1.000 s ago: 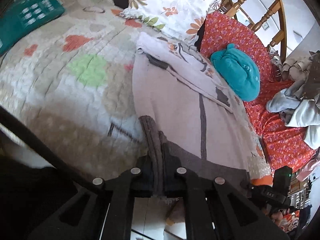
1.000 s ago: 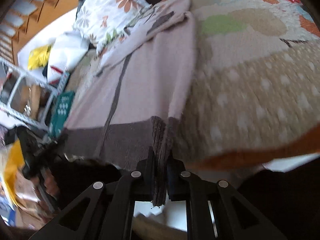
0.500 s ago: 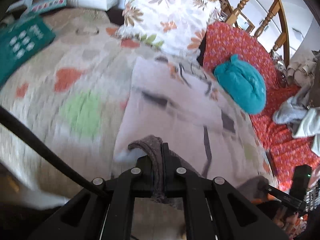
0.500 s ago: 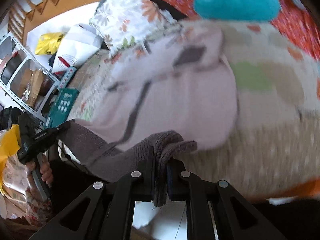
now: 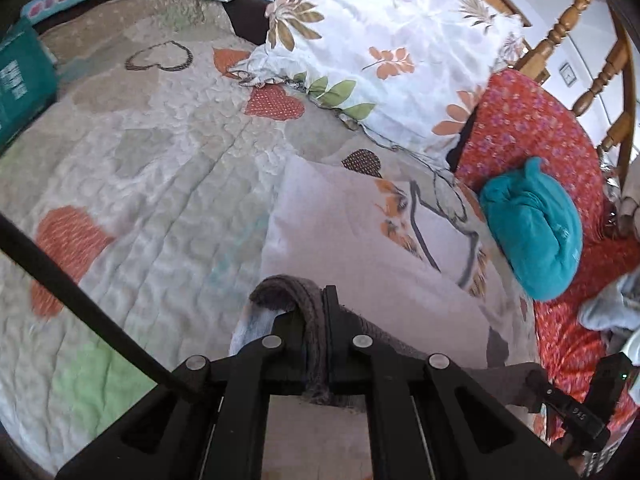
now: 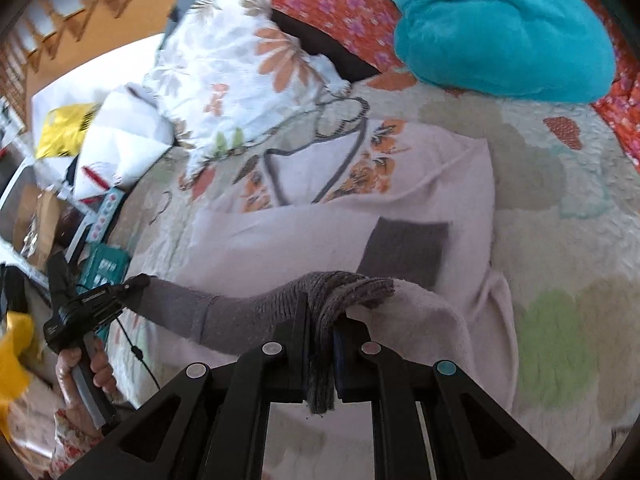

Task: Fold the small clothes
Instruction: 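Fold the hem up toward the collar with both grippers and release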

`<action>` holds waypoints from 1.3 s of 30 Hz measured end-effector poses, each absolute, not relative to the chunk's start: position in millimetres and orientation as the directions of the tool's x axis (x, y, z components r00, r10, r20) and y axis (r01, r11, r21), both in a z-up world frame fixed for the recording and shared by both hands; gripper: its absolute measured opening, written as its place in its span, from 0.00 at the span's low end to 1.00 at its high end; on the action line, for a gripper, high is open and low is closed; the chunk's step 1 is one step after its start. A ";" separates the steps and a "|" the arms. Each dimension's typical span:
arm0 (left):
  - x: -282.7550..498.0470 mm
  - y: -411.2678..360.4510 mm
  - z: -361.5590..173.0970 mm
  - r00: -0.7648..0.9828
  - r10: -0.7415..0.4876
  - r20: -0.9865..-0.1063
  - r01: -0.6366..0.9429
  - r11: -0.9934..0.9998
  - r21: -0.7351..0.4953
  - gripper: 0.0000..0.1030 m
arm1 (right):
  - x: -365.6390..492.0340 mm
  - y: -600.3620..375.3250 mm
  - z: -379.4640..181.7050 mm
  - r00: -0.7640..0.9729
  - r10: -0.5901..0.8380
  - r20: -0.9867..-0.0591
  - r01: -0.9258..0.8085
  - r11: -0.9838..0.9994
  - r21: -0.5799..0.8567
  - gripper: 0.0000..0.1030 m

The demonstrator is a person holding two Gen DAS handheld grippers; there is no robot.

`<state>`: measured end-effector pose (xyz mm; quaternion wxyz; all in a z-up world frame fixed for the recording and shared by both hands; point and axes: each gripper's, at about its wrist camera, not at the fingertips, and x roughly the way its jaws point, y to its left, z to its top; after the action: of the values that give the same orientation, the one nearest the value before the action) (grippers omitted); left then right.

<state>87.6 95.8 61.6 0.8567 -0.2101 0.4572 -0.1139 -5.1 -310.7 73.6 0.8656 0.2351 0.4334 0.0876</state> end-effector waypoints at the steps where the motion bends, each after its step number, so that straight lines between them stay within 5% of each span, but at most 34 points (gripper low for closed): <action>1: 99.5 92.0 60.8 0.554 -0.384 -0.738 0.005 0.889 -0.458 0.05 | 4.1 -313.8 69.3 0.604 0.352 -0.715 0.064 0.873 0.484 0.09; 11: 188.9 41.5 59.9 0.574 -0.358 -0.737 0.057 0.915 -0.400 0.05 | 85.1 -353.0 41.5 0.608 0.373 -0.701 0.151 0.812 0.563 0.10; 14: 199.6 39.0 53.8 0.568 -0.328 -0.755 0.023 0.923 -0.384 0.13 | 98.6 -370.4 38.3 0.648 0.359 -0.672 0.183 0.783 0.594 0.14; 19: 196.3 63.4 59.5 0.624 -0.272 -0.733 -0.061 0.918 -0.393 0.50 | 97.8 -388.6 48.1 0.691 0.192 -0.697 0.266 0.829 0.492 0.57; 30: 164.4 76.2 52.5 0.562 -0.235 -0.793 0.001 0.959 -0.283 0.54 | 76.0 -385.0 66.8 0.703 0.147 -0.695 0.236 0.874 0.424 0.58; 34: 149.3 77.7 43.3 0.539 -0.227 -0.811 0.061 0.971 -0.231 0.60 | 67.6 -371.3 84.3 0.748 0.100 -0.656 0.190 0.915 0.356 0.68; 39: 162.4 81.6 29.3 0.493 -0.268 -0.828 0.025 0.955 -0.295 0.66 | 84.1 -335.8 79.8 0.731 0.075 -0.678 0.106 0.969 0.221 0.70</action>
<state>162.4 81.6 29.3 0.8552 -0.1224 0.4963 -0.0859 84.1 -335.8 79.8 0.9221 0.1232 0.3667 -0.0083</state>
